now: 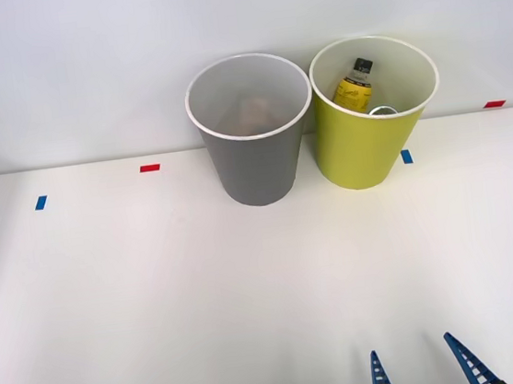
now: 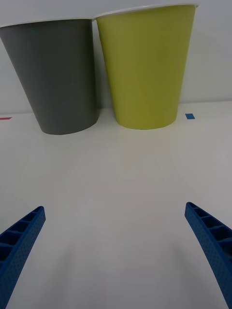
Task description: Put cans in the gray bin, plastic bottles in the light green bin
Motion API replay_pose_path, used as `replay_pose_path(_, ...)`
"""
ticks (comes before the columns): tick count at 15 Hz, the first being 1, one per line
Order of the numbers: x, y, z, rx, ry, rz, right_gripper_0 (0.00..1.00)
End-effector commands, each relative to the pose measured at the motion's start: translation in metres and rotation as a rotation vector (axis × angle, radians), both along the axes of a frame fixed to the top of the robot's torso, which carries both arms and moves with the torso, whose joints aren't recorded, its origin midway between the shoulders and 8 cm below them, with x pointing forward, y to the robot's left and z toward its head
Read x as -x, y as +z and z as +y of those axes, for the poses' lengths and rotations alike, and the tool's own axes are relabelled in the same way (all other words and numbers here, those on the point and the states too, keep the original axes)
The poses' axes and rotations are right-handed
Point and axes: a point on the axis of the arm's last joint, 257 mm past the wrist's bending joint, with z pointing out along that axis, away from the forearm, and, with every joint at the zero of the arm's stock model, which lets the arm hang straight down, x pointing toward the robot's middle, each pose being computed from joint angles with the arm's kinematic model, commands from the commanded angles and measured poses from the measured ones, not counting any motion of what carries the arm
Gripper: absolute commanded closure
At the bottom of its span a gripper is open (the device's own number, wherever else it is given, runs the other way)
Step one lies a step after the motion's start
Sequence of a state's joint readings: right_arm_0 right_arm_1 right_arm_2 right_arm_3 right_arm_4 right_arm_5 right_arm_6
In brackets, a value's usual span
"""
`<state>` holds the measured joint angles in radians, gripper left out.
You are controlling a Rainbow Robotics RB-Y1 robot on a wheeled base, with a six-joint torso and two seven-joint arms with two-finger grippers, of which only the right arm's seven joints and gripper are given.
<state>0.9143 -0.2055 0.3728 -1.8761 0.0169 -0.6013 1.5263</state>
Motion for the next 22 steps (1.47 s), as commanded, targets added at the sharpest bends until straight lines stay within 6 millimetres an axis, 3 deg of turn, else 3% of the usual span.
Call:
replay_pose_path(1,0.0,0.0,0.0,0.0,0.0,0.0,0.0)
replay_pose_path(22,0.0,0.0,0.0,0.0,0.0,0.0,0.0)
